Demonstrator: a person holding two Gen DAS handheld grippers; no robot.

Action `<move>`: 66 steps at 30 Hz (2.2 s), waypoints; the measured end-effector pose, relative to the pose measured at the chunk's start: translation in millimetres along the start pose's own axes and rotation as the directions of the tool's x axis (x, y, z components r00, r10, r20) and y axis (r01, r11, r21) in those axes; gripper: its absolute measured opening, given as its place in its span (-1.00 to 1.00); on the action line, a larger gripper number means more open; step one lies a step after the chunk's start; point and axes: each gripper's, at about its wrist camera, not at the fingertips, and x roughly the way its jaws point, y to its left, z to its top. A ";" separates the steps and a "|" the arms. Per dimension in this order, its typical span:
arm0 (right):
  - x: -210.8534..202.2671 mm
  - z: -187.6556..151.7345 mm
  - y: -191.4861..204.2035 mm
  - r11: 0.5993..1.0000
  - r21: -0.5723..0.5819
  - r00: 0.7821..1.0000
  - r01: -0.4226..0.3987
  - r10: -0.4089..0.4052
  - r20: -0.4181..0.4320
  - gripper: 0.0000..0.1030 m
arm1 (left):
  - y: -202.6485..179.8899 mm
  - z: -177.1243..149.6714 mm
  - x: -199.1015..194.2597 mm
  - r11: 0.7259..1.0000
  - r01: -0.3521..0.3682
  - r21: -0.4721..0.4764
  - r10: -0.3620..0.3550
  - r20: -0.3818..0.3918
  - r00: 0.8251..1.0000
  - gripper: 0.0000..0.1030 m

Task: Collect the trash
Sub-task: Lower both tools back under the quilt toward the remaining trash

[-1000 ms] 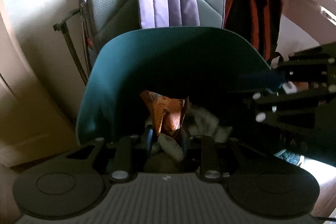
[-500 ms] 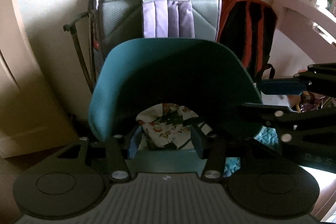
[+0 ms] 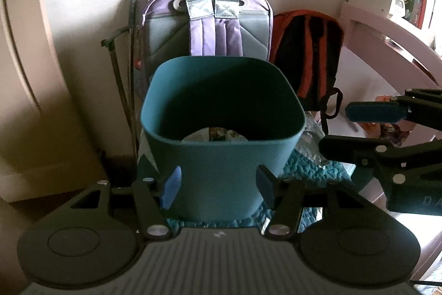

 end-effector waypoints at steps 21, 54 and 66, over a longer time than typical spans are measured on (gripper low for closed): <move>1.1 -60.9 91.4 0.977 -0.037 0.977 -0.211 0.209 -0.042 0.05 | 53.6 -98.6 -53.2 0.998 0.012 -0.064 -0.013 -0.011 1.000 0.59; 313.6 -303.1 172.0 0.936 0.198 0.796 -0.292 0.353 -0.491 0.06 | 273.0 -355.7 227.7 0.953 -0.190 -0.235 0.066 -0.450 0.891 0.96; 401.8 -359.9 194.4 0.960 0.073 0.721 -0.268 0.251 -0.646 0.06 | 268.6 -451.6 299.7 0.980 -0.151 -0.133 0.046 -0.583 0.811 0.96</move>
